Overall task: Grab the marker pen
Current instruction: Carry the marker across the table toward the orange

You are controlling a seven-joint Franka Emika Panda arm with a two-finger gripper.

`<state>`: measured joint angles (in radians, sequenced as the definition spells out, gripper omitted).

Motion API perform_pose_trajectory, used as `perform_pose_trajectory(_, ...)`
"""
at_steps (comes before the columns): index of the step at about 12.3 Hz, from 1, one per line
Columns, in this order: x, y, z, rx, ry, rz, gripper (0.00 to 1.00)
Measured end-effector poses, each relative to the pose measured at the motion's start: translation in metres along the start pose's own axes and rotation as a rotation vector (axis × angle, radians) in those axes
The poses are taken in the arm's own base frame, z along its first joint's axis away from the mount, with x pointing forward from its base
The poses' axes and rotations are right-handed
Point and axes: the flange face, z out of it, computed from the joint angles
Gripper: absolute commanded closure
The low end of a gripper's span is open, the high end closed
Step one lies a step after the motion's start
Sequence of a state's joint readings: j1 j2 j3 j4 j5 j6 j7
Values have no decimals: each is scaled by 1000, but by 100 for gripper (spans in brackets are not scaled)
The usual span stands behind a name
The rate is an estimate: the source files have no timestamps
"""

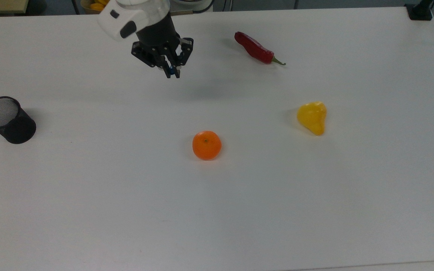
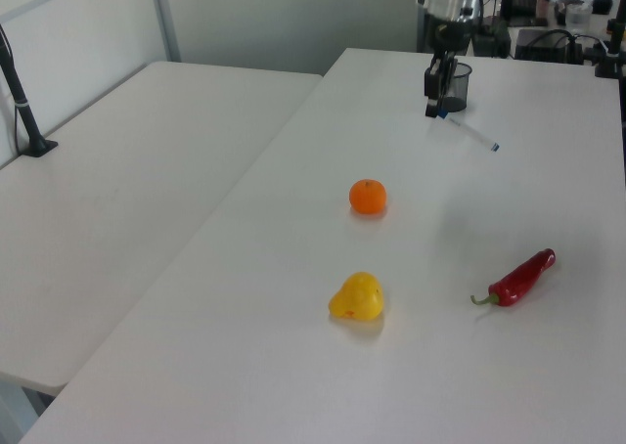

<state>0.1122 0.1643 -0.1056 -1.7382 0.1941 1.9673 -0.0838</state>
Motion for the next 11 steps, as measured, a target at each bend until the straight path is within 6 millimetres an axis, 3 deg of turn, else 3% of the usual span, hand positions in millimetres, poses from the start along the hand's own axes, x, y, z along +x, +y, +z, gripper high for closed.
perform_pose_trajectory(5,3,-43,59,9,-77,10,100)
perform_pose_trajectory(11,8,-61,123,-3,-62,4,100)
